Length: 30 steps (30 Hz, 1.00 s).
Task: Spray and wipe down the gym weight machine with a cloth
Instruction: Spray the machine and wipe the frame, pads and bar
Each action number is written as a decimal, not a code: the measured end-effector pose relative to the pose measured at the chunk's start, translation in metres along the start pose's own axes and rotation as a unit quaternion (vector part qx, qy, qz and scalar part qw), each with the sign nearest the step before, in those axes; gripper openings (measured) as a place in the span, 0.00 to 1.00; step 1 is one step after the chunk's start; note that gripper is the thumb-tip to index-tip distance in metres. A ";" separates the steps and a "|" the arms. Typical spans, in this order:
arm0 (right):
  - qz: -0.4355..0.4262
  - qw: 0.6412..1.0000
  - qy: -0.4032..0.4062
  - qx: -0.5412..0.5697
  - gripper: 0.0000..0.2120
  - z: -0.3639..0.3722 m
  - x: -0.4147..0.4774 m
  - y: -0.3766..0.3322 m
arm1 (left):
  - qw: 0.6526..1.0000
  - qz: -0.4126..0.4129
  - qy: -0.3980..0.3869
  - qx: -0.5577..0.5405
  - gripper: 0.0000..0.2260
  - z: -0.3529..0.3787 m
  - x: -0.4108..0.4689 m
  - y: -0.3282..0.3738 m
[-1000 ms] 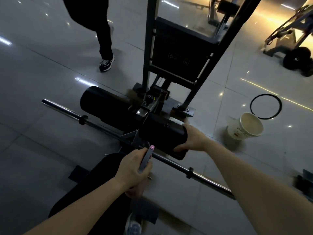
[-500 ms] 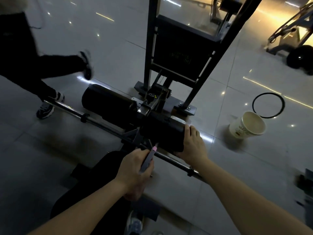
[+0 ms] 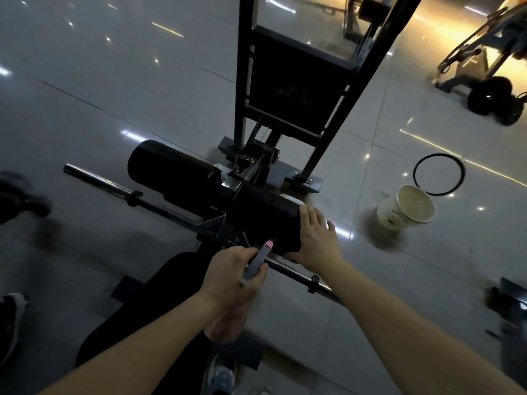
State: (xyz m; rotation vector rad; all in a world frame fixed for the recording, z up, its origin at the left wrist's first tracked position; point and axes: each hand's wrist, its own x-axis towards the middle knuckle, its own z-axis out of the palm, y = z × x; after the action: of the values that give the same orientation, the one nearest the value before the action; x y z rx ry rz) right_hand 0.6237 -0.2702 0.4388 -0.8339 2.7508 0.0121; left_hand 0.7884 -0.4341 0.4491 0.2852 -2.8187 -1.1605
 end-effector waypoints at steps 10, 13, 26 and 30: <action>0.047 0.873 -0.244 0.419 0.46 -0.025 0.057 0.054 | 0.999 -0.021 0.027 -0.038 0.08 -0.005 -0.016 -0.010; 0.086 0.802 -0.249 0.536 0.45 -0.011 0.060 0.059 | 0.997 -0.029 0.064 -0.027 0.14 -0.005 -0.016 -0.017; 0.073 0.892 0.063 0.441 0.42 0.037 0.008 0.020 | 0.999 -0.020 0.036 -0.021 0.12 0.003 -0.011 -0.019; 0.124 0.841 -0.025 0.526 0.38 0.020 0.032 0.034 | 0.999 -0.007 0.030 -0.018 0.10 0.007 -0.004 -0.015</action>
State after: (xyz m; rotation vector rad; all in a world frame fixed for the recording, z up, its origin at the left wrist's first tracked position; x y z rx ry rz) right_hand 0.5850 -0.2576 0.4094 -0.1434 2.2234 -1.2606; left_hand 0.7937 -0.4389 0.4332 0.3318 -2.7453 -1.1839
